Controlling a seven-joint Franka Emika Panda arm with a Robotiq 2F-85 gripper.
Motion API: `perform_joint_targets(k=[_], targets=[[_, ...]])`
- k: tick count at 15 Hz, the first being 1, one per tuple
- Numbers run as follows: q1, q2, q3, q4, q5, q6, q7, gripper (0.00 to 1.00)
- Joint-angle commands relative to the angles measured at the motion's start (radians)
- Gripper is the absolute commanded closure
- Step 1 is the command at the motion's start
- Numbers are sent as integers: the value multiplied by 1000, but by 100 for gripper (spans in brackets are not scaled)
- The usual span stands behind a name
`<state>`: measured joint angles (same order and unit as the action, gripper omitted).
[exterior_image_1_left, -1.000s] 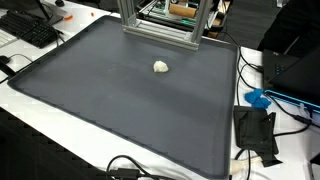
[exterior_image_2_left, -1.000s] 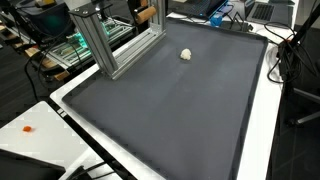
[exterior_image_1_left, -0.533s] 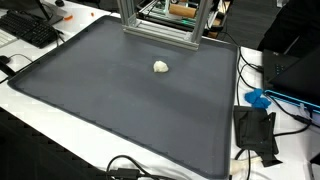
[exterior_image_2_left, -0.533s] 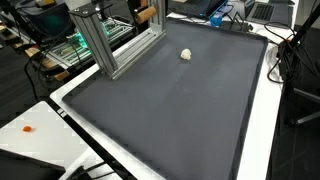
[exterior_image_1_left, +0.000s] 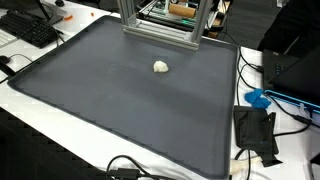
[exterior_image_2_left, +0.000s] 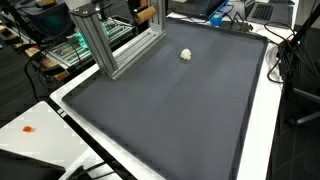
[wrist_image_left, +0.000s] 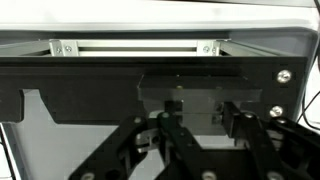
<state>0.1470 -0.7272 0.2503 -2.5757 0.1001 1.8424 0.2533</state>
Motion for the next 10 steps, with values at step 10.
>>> perform_joint_targets(k=[10], targets=[[13,-9,-6,-33,15,1,-2,57]])
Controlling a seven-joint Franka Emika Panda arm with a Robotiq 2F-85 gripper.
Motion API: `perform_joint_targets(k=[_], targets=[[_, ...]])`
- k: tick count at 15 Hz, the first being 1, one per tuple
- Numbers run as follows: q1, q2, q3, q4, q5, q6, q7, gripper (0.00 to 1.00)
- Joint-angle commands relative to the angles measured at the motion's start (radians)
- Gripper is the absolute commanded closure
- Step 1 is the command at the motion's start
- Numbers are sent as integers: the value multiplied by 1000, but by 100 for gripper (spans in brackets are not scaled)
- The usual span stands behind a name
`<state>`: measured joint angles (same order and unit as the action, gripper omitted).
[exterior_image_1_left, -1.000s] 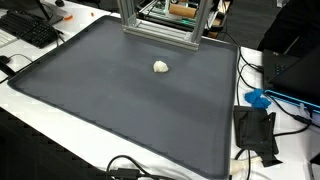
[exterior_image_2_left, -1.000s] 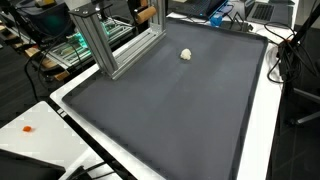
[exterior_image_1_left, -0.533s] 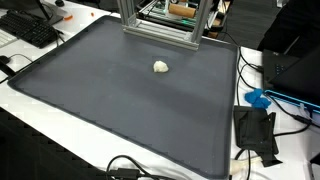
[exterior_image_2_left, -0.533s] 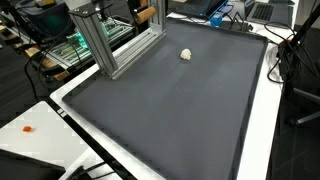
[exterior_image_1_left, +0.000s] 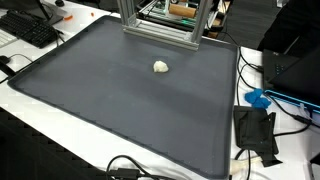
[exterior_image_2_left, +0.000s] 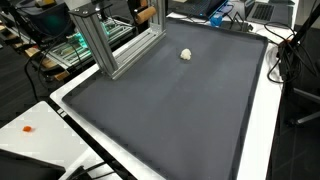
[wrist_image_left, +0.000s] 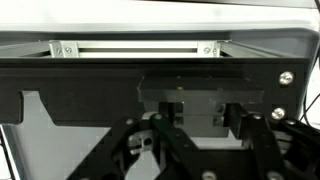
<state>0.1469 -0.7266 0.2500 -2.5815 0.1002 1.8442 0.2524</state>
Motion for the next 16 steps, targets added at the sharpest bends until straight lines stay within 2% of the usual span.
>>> perform_joint_targets(k=[1,2,3,8,12,16], targets=[[13,-10,-5,-27,14,-1,0,68],[14,-10,-5,-28,15,-2,-2,76],[16,-9,-6,-29,16,-7,-4,78],[18,-10,-15,-35,28,15,-12,78],[14,-12,-22,11,10,35,-35,78],[12,5,-22,56,-2,103,-65,78]])
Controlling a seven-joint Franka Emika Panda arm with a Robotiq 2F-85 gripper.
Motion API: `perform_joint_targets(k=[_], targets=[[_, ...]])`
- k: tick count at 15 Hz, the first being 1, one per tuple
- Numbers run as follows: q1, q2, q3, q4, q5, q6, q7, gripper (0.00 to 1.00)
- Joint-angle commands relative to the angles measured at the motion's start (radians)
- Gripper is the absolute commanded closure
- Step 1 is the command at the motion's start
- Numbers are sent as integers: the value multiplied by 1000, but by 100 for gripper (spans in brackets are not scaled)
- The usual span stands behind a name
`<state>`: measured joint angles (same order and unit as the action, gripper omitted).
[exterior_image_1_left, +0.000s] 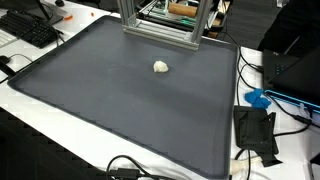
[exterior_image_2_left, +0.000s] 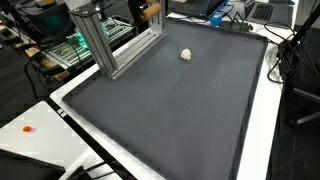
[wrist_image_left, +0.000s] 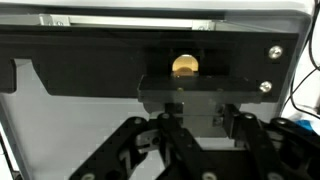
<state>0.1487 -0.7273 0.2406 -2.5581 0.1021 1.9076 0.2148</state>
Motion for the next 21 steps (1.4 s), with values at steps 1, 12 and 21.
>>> perform_joint_targets(k=[1,12,21], targets=[[9,13,-12,40,-9,59,-30,78],[18,112,-9,55,-11,273,-38,53],[-10,280,23,22,-55,518,-7,78]])
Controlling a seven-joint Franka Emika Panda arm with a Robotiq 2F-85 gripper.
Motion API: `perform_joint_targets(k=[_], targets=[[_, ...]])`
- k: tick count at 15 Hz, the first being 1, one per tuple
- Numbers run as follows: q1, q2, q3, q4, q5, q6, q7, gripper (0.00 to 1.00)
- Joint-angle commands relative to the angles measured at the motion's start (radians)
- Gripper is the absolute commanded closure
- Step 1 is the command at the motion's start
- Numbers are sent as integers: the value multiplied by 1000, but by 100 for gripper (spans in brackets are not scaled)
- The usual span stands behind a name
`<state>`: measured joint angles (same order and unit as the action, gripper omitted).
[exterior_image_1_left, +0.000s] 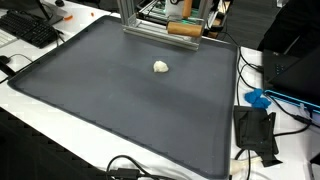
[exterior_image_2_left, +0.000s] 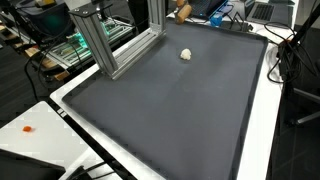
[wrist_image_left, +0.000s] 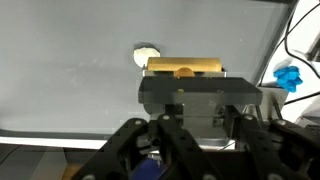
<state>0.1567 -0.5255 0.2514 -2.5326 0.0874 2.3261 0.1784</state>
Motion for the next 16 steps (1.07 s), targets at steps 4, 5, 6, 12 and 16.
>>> perform_joint_targets(k=[4,5,6,12,16], targets=[[-64,191,14,3,-132,187,74,78],[-77,219,14,8,-160,201,91,78],[-90,243,16,13,-191,213,110,78],[-115,360,9,43,-313,288,220,78],[-107,413,0,66,-373,282,280,78]])
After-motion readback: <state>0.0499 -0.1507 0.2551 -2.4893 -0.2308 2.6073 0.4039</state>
